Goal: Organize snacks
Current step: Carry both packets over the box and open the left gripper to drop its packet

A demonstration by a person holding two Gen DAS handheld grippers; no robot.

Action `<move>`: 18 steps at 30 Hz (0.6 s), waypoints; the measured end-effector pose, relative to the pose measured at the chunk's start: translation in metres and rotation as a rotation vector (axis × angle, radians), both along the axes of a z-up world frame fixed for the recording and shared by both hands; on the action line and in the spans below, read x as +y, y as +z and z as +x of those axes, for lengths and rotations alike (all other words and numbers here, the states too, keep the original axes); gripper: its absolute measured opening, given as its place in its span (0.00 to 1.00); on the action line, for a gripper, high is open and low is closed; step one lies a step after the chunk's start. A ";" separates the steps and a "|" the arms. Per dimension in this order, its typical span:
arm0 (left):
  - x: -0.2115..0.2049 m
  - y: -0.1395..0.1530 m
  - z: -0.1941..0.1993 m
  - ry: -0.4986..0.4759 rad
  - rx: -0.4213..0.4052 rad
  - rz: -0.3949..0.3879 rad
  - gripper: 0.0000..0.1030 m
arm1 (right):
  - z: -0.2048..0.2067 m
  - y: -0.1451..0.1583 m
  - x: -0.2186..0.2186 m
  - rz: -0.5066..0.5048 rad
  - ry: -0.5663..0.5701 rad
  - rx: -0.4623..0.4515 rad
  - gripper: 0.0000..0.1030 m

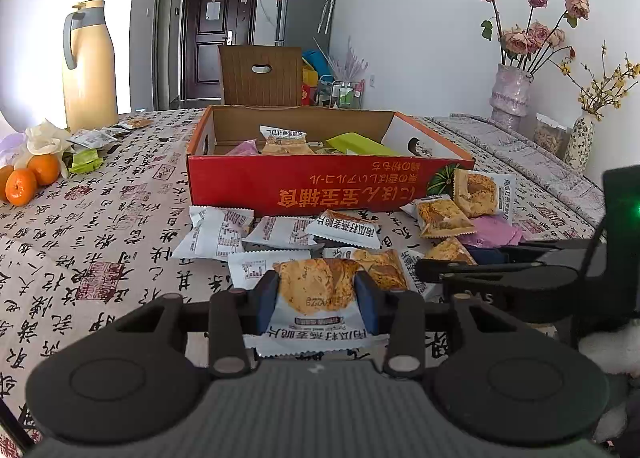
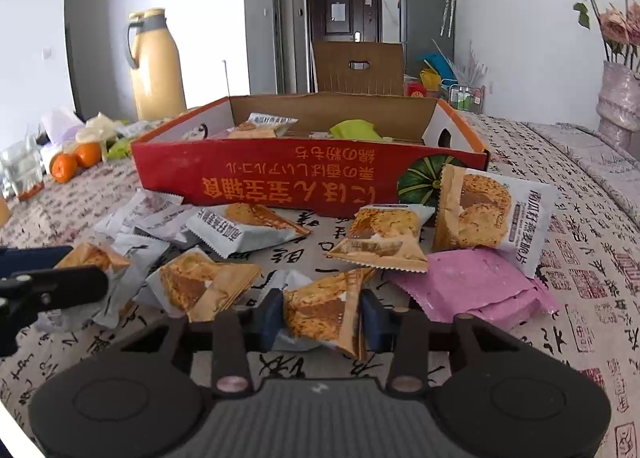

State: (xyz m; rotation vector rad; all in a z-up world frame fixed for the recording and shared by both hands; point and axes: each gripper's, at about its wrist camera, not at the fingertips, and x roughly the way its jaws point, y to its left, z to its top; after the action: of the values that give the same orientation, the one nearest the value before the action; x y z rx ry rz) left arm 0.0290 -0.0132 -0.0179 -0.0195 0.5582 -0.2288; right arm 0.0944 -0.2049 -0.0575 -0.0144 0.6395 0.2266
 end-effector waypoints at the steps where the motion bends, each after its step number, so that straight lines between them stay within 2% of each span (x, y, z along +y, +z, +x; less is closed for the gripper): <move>1: 0.000 0.000 0.000 0.002 -0.001 -0.001 0.41 | -0.001 0.000 -0.002 0.010 -0.008 -0.002 0.39; 8: 0.003 0.006 0.005 0.011 -0.014 0.000 0.41 | -0.017 0.009 -0.013 0.046 -0.025 -0.057 0.38; 18: 0.001 0.027 0.029 0.031 -0.067 -0.005 0.41 | -0.013 0.047 -0.024 0.078 -0.048 -0.181 0.39</move>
State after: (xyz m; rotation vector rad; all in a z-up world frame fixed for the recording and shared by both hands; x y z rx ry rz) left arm 0.0584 -0.0123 0.0090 -0.0250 0.4902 -0.2003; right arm 0.0814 -0.2289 -0.0109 0.0551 0.4497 0.2013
